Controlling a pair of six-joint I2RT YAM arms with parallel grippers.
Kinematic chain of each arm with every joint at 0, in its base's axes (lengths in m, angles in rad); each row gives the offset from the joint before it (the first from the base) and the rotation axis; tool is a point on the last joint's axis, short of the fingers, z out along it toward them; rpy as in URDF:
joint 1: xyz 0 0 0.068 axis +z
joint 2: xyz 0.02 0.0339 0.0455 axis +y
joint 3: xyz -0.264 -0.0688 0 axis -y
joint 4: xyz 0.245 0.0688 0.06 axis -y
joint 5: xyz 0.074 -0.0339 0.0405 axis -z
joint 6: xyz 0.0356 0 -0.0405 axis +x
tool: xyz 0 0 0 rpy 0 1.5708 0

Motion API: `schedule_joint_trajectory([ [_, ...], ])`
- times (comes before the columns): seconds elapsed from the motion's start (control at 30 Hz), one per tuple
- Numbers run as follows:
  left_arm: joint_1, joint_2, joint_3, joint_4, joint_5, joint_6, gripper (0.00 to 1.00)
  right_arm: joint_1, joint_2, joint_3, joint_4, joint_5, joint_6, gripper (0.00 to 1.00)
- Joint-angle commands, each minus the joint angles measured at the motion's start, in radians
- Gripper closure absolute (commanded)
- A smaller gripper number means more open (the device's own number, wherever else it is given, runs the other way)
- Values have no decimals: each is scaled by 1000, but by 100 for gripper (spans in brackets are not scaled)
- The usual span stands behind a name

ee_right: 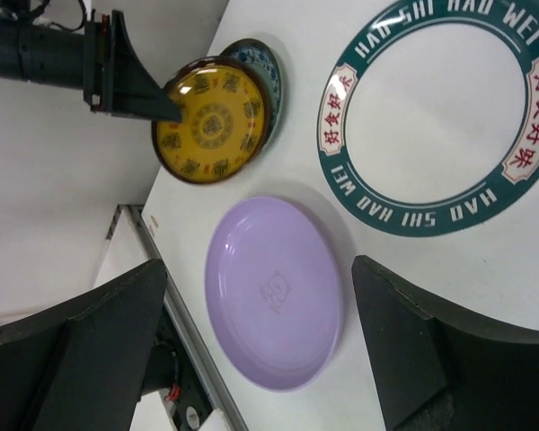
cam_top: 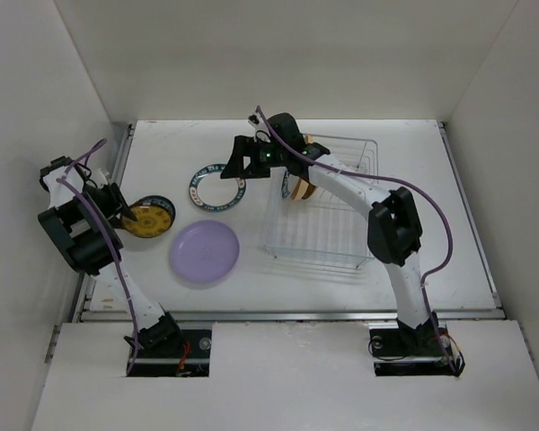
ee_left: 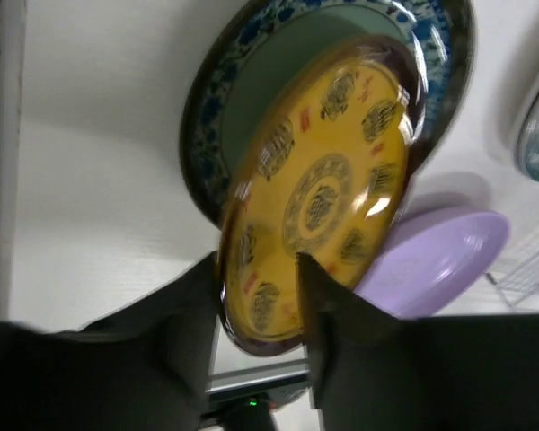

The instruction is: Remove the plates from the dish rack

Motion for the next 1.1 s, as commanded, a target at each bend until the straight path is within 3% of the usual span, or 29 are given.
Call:
schedule_joint_trajectory([
  [0.0,-3,17,51,-26,-53,-3,58,6,-81,-1,-20,5,-37,10],
  [0.07,-3,18,60,-26,-63,6,40,6,-116,-20,-29,17,-46,10],
  [0.13,-3,18,60,-26,-98,15,30,6,-157,-55,-29,31,-46,10],
  [0.27,-3,27,73,-57,-116,37,22,6,-209,-99,-29,51,-46,10],
  [0.43,-3,-42,64,-87,-107,47,22,15,-283,-124,-81,92,-55,10],
  [0.53,-3,-128,17,-88,-83,67,22,15,-355,-98,-213,190,-76,10],
  [0.67,-12,-251,-41,-75,-79,104,22,15,-462,-47,-448,444,-90,9],
  [0.77,-28,-345,-90,-49,-133,155,21,15,-554,-69,-586,812,29,8],
  [0.83,-55,-390,-115,-40,-173,179,21,-3,-617,-136,-632,912,90,6],
  [0.93,-94,-475,-153,-29,-243,248,21,-66,-650,-234,-605,942,124,6],
  [1.07,-94,-565,-202,-29,-332,346,21,-148,-567,-204,-572,911,124,10],
])
